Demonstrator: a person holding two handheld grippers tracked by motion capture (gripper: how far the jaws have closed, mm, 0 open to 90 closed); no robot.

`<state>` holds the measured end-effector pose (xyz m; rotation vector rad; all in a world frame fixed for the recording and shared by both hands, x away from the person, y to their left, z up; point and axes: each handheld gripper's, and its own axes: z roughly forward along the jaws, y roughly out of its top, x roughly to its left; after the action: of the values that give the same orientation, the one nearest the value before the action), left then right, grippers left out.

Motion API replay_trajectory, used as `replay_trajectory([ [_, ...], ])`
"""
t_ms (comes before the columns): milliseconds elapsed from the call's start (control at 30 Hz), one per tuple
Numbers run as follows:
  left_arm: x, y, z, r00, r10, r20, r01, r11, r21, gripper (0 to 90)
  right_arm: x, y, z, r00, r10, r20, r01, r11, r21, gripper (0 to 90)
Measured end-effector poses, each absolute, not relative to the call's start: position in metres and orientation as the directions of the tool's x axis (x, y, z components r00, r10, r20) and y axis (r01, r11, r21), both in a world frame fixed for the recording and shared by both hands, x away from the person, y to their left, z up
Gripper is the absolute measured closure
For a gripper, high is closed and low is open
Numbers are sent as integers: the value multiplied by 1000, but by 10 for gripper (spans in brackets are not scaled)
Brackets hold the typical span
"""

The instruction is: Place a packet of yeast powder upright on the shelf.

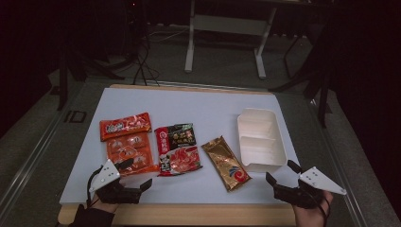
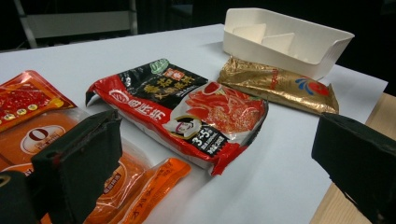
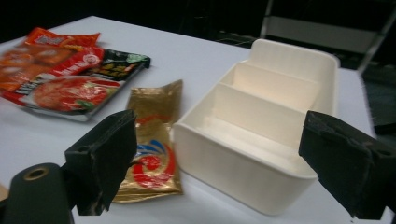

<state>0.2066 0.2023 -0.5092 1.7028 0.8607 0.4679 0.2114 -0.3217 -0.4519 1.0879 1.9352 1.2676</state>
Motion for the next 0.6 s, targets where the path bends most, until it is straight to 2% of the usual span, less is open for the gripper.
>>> replay_trajectory([
  [200, 208, 202, -510, 661, 740, -127, 308, -112, 945, 22, 211, -322, -451, -501, 865, -31, 325, 221, 919, 126],
  [600, 208, 196, -512, 685, 718, -122, 308, -134, 942, 23, 213, -312, -443, -562, 827, -16, 302, 223, 927, 141],
])
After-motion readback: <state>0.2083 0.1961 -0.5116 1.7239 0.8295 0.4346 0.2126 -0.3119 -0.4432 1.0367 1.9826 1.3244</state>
